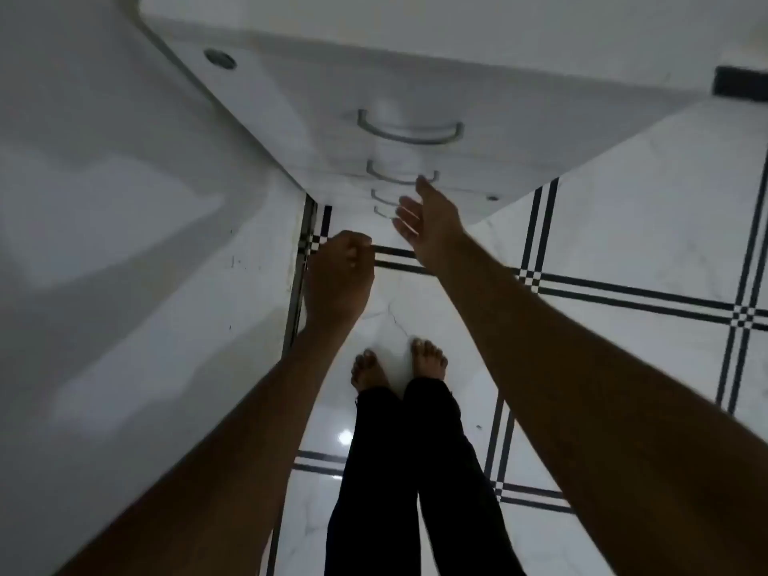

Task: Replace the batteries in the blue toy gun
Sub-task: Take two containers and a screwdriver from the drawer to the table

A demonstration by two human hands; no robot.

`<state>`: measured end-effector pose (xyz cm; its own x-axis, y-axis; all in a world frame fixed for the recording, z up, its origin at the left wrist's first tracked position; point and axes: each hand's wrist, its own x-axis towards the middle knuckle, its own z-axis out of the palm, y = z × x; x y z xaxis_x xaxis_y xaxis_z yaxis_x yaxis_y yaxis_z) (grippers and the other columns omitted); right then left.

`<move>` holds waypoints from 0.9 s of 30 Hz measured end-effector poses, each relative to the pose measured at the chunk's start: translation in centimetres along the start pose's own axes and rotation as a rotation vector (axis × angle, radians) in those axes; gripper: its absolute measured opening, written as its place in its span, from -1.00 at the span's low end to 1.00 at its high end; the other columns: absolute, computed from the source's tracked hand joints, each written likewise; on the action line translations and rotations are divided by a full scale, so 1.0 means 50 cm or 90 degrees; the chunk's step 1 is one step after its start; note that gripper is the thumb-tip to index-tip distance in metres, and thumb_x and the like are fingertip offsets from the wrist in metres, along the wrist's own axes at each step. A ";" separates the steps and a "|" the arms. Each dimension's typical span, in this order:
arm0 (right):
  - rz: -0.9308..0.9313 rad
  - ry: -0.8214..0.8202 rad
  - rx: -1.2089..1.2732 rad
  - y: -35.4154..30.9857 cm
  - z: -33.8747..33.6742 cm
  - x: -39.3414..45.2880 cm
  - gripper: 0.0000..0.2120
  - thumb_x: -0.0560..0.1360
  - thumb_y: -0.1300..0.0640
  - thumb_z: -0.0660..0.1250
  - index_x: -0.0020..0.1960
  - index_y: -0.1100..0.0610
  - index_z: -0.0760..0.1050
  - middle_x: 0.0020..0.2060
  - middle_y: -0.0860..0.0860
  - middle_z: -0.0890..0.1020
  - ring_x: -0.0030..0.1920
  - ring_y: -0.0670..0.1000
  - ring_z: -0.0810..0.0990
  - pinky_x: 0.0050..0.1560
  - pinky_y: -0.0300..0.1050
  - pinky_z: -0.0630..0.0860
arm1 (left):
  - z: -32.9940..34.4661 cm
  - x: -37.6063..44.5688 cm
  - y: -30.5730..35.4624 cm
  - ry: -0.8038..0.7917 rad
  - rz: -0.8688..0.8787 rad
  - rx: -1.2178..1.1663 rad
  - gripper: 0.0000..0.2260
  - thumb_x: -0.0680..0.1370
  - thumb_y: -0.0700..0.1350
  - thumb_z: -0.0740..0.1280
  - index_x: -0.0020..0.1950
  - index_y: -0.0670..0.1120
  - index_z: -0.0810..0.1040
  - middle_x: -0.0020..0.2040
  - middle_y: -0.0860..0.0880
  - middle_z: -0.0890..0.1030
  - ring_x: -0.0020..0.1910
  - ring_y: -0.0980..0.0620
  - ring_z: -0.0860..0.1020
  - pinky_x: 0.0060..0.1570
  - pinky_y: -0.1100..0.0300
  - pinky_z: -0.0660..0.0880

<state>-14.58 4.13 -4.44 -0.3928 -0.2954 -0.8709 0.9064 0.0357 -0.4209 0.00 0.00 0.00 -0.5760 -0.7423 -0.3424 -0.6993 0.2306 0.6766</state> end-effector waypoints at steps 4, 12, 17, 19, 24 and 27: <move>0.002 0.015 0.115 -0.005 0.012 0.043 -0.86 0.67 0.19 0.18 0.02 0.19 0.49 -0.08 0.12 0.65 -0.05 0.08 0.62 0.00 -0.09 0.60 | -0.003 0.011 -0.019 0.005 -0.018 -0.018 -0.84 0.59 -0.12 0.25 0.04 -0.06 0.63 -0.08 0.03 0.68 -0.12 0.14 0.63 -0.12 0.43 0.52; 0.004 0.029 0.134 0.082 -0.008 -0.015 -0.81 0.65 0.30 0.13 -0.09 0.14 0.43 -0.02 0.15 0.66 -0.10 0.08 0.67 0.03 -0.08 0.63 | -0.077 -0.039 -0.040 0.082 0.002 -0.052 -0.77 0.60 -0.11 0.24 0.11 -0.15 0.64 -0.01 -0.02 0.69 -0.02 0.10 0.64 0.06 0.03 0.60; 0.047 0.070 0.152 0.199 -0.064 -0.095 -0.79 0.68 0.26 0.12 -0.09 0.19 0.45 -0.06 0.16 0.67 -0.11 0.10 0.69 -0.06 -0.07 0.68 | -0.115 -0.100 -0.049 0.086 0.022 -0.032 -0.78 0.58 -0.12 0.25 0.12 -0.12 0.65 0.00 0.00 0.69 -0.03 0.13 0.63 0.04 0.17 0.58; 0.063 0.087 0.161 0.245 -0.087 -0.129 -0.76 0.70 0.23 0.09 -0.08 0.21 0.45 -0.06 0.17 0.67 -0.10 0.11 0.69 -0.07 -0.07 0.68 | -0.128 -0.130 -0.049 0.079 0.061 -0.031 -0.78 0.58 -0.13 0.25 0.12 -0.11 0.64 -0.01 0.02 0.68 -0.05 0.16 0.62 0.01 0.22 0.58; 0.088 0.127 0.160 0.330 -0.125 -0.208 -0.82 0.69 0.23 0.10 0.07 0.27 0.46 0.04 0.22 0.66 -0.06 0.13 0.68 0.10 0.04 0.62 | -0.133 -0.168 -0.053 0.082 0.104 -0.005 -0.79 0.60 -0.13 0.25 0.14 -0.14 0.62 0.04 0.01 0.67 -0.07 0.17 0.59 -0.10 0.45 0.52; 0.087 0.137 0.144 0.362 -0.134 -0.240 -0.82 0.69 0.26 0.09 0.11 0.29 0.45 0.07 0.27 0.64 -0.07 0.16 0.67 0.17 0.13 0.59 | -0.123 -0.149 -0.063 0.077 0.100 0.016 -0.77 0.59 -0.15 0.26 0.17 -0.17 0.60 0.05 -0.04 0.66 -0.03 0.12 0.61 -0.05 0.46 0.50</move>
<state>5.51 14.72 -3.30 -0.2676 -0.0927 -0.9591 0.9549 -0.1583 -0.2512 9.10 0.94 4.42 -0.6254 -0.7653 -0.1522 -0.6159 0.3643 0.6986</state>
